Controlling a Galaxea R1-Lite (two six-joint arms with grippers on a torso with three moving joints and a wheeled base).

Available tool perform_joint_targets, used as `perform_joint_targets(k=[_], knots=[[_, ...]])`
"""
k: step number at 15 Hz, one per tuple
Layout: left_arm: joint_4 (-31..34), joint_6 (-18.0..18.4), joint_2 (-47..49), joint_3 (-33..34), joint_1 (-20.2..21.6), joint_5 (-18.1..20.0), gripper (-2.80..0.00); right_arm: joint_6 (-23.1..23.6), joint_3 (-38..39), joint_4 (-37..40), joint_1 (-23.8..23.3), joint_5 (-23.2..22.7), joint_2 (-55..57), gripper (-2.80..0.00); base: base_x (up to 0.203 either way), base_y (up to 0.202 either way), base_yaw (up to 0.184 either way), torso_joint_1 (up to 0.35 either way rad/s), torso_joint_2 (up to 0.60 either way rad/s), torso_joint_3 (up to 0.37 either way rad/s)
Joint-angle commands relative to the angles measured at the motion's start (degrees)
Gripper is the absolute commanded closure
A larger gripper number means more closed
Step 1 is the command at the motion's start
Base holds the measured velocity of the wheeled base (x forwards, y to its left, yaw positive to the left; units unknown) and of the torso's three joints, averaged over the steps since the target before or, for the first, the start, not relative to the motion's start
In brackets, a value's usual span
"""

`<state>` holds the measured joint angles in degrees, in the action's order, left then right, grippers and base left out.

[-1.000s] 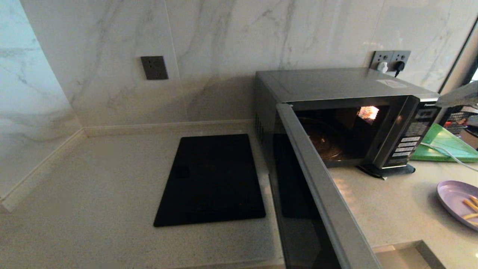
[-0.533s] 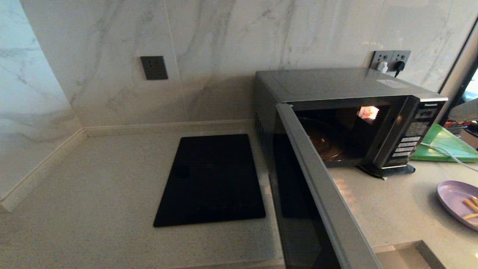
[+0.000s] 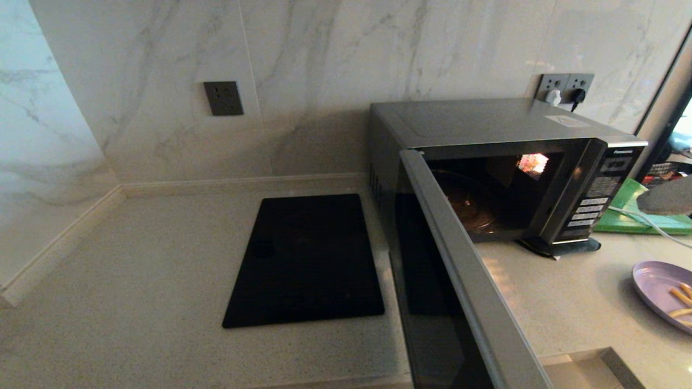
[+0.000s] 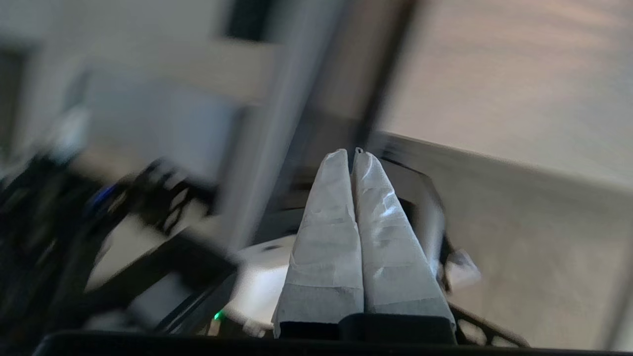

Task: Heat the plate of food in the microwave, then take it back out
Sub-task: Close the microwave oven

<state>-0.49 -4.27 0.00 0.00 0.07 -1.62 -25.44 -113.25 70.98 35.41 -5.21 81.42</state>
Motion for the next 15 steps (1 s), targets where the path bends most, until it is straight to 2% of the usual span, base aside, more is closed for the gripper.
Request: perform_joint_targets(k=[1,2,5,8,15], knots=[[-0.03,-0.04,0.09,0.00,0.02,-0.05,0.00,2.00,-0.13,-2.53,1.25,-9.06,2.00,0.00,0.000,0.000,0.000,0.000,0.00,0.000],[-0.03,-0.04,0.09,0.00,0.01,-0.05,0.00,2.42,-0.17,-3.48,2.22,-11.31,3.55,0.00,0.000,0.000,0.000,0.000,0.00,0.000],[-0.03,-0.04,0.09,0.00,0.01,-0.05,0.00,2.53,-0.46,-3.97,5.87,-13.26,8.21,0.00,0.000,0.000,0.000,0.000,0.00,0.000],[-0.03,-0.04,0.09,0.00,0.10,-0.05,0.00,3.15,-0.57,-4.78,8.05,-13.59,12.17,0.00,0.000,0.000,0.000,0.000,0.00,0.000],[-0.03,-0.04,0.09,0.00,0.01,-0.05,0.00,3.38,-0.57,-5.58,9.72,-13.33,19.54,0.00,0.000,0.000,0.000,0.000,0.00,0.000]])
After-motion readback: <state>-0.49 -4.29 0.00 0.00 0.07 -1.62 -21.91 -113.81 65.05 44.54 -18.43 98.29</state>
